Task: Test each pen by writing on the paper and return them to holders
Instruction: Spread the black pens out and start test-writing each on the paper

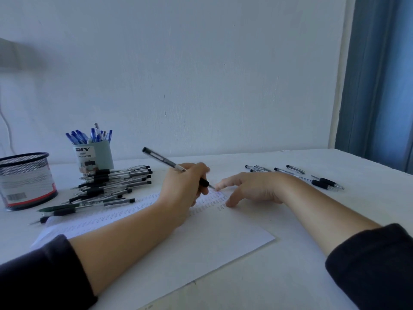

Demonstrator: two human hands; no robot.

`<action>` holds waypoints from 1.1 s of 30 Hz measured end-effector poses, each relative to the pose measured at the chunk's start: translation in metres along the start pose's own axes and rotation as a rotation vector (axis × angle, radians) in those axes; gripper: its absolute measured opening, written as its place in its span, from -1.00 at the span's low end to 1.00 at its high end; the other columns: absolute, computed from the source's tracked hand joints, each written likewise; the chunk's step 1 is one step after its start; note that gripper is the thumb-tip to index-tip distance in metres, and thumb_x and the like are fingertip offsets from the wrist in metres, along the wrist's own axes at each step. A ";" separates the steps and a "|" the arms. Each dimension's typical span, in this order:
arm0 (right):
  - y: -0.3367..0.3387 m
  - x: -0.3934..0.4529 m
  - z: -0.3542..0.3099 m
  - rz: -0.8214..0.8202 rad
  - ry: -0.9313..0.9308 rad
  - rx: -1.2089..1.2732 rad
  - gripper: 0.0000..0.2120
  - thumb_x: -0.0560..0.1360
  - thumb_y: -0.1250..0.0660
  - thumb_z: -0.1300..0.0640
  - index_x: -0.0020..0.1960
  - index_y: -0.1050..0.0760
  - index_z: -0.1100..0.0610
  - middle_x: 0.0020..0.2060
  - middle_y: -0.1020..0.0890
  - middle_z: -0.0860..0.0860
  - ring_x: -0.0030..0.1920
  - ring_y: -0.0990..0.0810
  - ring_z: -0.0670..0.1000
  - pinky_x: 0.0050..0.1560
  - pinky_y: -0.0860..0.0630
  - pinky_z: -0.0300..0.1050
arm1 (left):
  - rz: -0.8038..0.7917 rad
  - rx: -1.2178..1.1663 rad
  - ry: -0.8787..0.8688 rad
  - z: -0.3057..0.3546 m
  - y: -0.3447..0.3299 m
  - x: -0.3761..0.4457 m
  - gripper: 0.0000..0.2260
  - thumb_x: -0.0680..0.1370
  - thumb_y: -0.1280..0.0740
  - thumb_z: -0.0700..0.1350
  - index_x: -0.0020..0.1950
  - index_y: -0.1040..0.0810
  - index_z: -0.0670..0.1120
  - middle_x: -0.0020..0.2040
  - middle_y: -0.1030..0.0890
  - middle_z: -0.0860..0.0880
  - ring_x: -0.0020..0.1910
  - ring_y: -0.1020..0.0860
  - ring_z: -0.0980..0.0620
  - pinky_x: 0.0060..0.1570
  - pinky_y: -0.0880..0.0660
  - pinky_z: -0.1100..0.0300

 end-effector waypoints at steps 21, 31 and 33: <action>-0.001 -0.001 -0.001 -0.012 -0.029 0.045 -0.61 0.44 -0.38 0.10 0.12 -0.48 -0.35 0.36 -0.37 -0.13 0.31 -0.37 -0.04 0.36 -0.31 -0.07 | 0.120 -0.139 -0.028 0.006 0.024 0.012 -0.84 0.63 -0.18 -0.13 -0.14 -0.42 -0.13 -0.44 -0.43 -0.08 -0.63 -0.28 0.05 -0.64 -0.21 0.30; -0.001 -0.003 -0.003 -0.001 -0.027 0.031 -0.61 0.45 -0.38 0.08 0.13 -0.46 -0.35 0.39 -0.33 -0.15 0.36 -0.31 -0.05 0.33 -0.25 -0.13 | 0.149 -0.125 -0.021 0.005 0.023 0.012 -0.80 0.58 -0.27 -0.15 -0.22 -0.51 -0.18 -0.42 -0.32 -0.05 -0.55 -0.29 0.02 -0.50 -0.21 0.22; 0.000 -0.006 -0.004 0.025 -0.027 0.023 -0.61 0.46 -0.38 0.09 0.19 -0.47 -0.29 0.32 -0.37 -0.14 0.31 -0.35 -0.05 0.33 -0.27 -0.13 | 0.172 -0.074 -0.009 0.005 0.024 0.011 -0.80 0.58 -0.29 -0.11 -0.23 -0.54 -0.14 -0.43 -0.27 -0.03 -0.46 -0.27 0.01 -0.39 -0.23 0.23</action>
Point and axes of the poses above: each hand's wrist, its own x-axis towards the middle knuckle, its own y-axis out of the back of the hand, z = x × y, the point moved 5 cm from there along x, towards the middle knuckle
